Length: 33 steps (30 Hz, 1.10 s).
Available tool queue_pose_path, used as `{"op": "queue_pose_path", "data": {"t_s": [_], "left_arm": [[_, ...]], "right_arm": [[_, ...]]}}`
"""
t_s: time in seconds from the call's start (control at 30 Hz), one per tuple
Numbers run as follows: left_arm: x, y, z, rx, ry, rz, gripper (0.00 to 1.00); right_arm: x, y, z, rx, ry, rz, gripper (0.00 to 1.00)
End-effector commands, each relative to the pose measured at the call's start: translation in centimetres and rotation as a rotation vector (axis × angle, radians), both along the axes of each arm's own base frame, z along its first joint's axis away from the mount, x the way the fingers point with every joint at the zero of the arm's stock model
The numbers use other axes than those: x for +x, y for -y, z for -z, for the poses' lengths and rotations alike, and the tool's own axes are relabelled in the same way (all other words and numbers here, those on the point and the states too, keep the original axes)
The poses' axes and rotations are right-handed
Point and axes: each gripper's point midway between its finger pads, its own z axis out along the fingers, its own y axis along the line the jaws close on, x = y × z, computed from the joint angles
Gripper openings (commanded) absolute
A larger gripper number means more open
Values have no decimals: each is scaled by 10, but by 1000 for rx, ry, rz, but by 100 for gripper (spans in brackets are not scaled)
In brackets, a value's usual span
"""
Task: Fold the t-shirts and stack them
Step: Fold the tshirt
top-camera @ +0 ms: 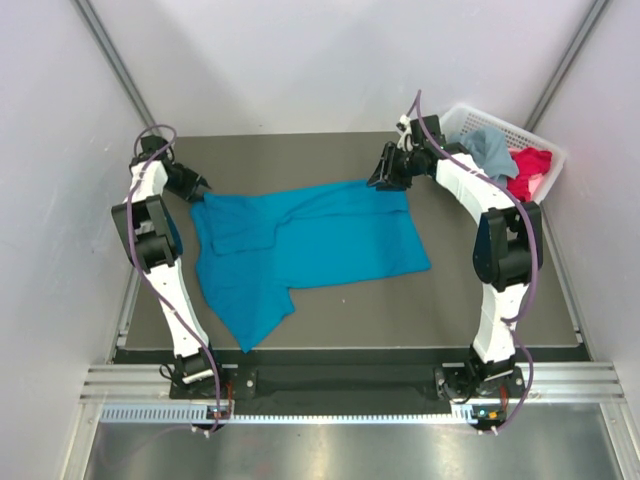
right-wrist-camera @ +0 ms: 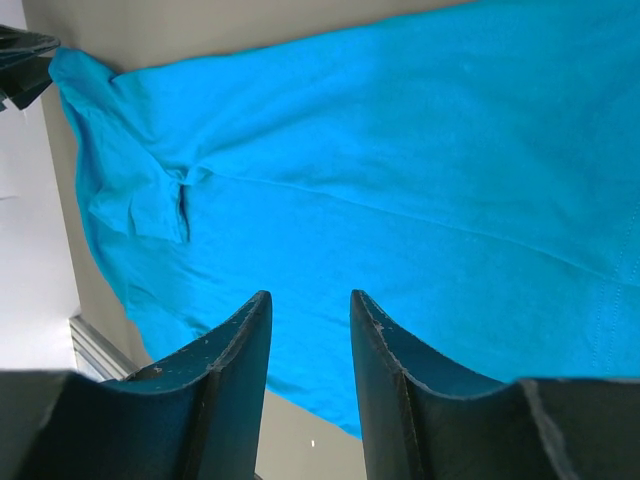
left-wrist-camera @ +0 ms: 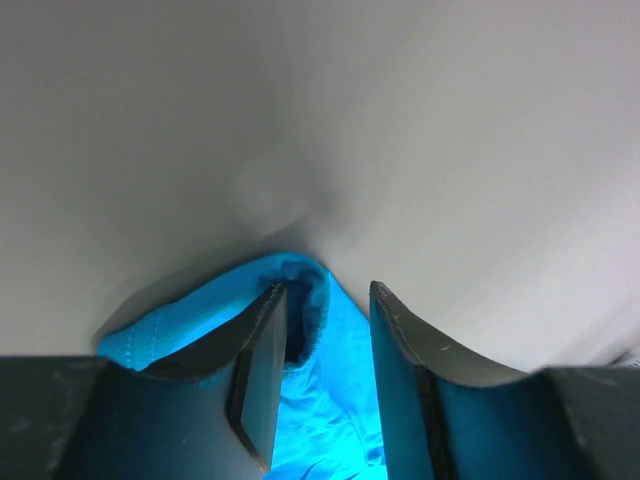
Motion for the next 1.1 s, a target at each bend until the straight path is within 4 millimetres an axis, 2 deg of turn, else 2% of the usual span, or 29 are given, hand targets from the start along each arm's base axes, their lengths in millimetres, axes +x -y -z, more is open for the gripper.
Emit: {"op": "queue_pose_path", "data": {"t_s": [0.0,0.1,0.2,0.23,0.3,0.33,0.37,0.4,0.43,0.47,0.5,0.57,0.63,0.7,0.73,0.77,0.9,0.93,1.07], "left_arm": [[-1,-1,2,18,0,16,41],[-2,-4,7,39,-8,24,35],[-3,-5,8,54,-7,45,22],[-4,-7,7,66,-9,46,14],[-5,-10,-2,89,6,56,9],[-5,-11,-5,104,18,58,8],[-5,-12,-14,122,47,61,8],[-6,-13,-17,134,59,62,8],[-7,-13,-19,143,69,64,8],[-12,-12,-22,142,73,65,8],[-11,-11,-24,146,96,73,8],[-19,-8,-19,140,85,75,8],[-23,-8,-15,145,73,79,8],[-28,-13,-8,149,51,73,8],[-29,-14,-6,151,44,71,9],[-29,-17,-5,152,41,66,9],[-27,-23,-3,166,44,61,22],[-26,-24,-4,171,49,63,30],[-20,-30,-18,204,72,74,38]], "right_arm": [[5,0,-7,19,27,2,38],[4,1,-6,16,27,0,37],[3,1,-4,11,22,2,37],[4,2,-1,8,19,4,37],[8,2,0,7,20,10,37],[11,3,9,-4,5,18,37],[18,2,5,-9,24,21,37],[21,3,6,-19,25,26,36],[28,4,17,-41,18,40,36],[38,4,11,-41,39,52,35],[44,3,23,-49,24,59,35],[58,2,18,-44,43,90,34],[70,-3,22,-37,66,107,33],[79,-8,21,-32,85,125,33],[81,-11,29,-37,80,125,33],[88,-11,26,-39,95,142,33],[101,-3,46,-92,110,197,32],[104,0,50,-108,115,206,32],[117,12,60,-182,158,238,31]]}}
